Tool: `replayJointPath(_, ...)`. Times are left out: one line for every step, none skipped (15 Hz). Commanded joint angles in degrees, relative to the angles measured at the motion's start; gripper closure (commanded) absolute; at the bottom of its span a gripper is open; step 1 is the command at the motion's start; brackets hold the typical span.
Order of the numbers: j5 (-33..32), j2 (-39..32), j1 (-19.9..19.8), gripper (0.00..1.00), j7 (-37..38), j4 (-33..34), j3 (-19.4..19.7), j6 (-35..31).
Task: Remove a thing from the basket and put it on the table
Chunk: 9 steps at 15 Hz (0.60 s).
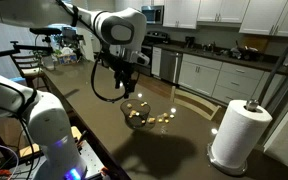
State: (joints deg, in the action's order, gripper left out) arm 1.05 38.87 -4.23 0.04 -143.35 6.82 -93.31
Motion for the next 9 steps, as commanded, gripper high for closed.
replayJointPath(0.27, -0.08, -0.64, 0.00, -0.33, 0.09, -0.50, 0.10)
replayJointPath(0.27, -0.08, -0.64, 0.00, -0.33, 0.09, -0.50, 0.10)
replayJointPath(0.27, -0.08, -0.64, 0.00, -0.33, 0.09, -0.50, 0.10)
replayJointPath(0.27, -0.08, -0.64, 0.00, -0.33, 0.09, -0.50, 0.10)
replayJointPath(0.27, -0.08, -0.64, 0.00, -0.33, 0.09, -0.50, 0.10)
replayJointPath(0.27, -0.08, -0.64, 0.00, -0.33, 0.09, -0.50, 0.10)
replayJointPath(0.26, -0.45, -0.55, 0.00, -0.38, 0.16, -0.55, -0.25)
replayJointPath(0.38, -1.01, -0.31, 0.00, -0.54, 0.37, -0.64, -0.79)
replayJointPath(0.41, -1.39, -0.15, 0.00, -0.68, 0.51, -0.75, -1.31)
